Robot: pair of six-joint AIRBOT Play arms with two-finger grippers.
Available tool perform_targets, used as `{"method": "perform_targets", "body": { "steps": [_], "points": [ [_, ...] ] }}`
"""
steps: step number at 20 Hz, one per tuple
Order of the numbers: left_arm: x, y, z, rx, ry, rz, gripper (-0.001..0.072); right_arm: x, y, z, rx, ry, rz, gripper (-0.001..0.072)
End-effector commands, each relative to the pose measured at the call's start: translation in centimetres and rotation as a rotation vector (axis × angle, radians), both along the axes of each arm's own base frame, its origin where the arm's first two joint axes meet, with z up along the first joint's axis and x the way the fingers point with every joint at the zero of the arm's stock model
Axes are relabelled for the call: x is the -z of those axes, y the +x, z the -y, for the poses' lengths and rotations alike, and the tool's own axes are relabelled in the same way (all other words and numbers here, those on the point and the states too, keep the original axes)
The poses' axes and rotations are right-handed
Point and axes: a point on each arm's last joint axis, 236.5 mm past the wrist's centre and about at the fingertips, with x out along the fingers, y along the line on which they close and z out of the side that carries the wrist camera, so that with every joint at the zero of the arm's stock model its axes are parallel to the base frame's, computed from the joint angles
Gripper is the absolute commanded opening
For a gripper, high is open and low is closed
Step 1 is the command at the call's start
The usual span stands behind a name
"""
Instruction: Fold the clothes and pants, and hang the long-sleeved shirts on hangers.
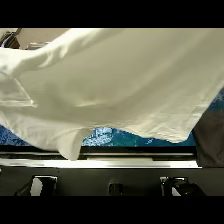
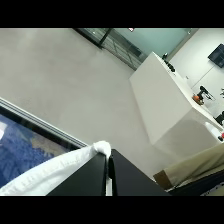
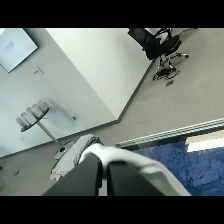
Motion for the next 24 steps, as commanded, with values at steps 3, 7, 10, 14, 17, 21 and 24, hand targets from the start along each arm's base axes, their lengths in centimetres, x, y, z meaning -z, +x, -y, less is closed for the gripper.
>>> {"method": "perform_targets", "body": {
  "steps": [3, 7, 10, 14, 17, 21, 24],
  "points": [
    [4.7, 5.9, -3.3, 0.06, 0.063, -0.142, 0.0014, 12.3, 8.7, 1.1, 0.078, -0.142, -0.374, 0.0037],
    [18.9, 17.1, -4.9, 0.193, 0.082, -0.484, 0.0014, 26.7, 19.0, 3.5, 0.198, -0.276, -0.682, 0.0037],
    [33.4, 24.9, -2.6, 0.282, 0.107, -0.752, 0.0014, 37.4, 25.7, 3.1, 0.192, -0.324, -0.855, 0.0037],
    [48.4, 31.3, 1.1, 0.345, 0.063, -0.927, 0.0014, 49.3, 32.6, 2.6, 0.207, -0.312, -0.947, 0.0038],
    [53.0, 33.6, 3.4, 0.386, 0.073, -0.963, 0.0014, 54.9, 35.3, 2.4, 0.225, -0.285, -0.961, 0.0038],
    [53.9, 35.4, 4.2, 0.384, 0.069, -0.944, 0.0018, 57.7, 37.1, 2.4, 0.257, -0.232, -0.952, 0.0038],
    [52.2, 35.0, 3.3, 0.407, 0.068, -0.955, 0.0428, 57.0, 37.0, 2.4, 0.256, -0.228, -0.962, 0.0235]
  ]
}}
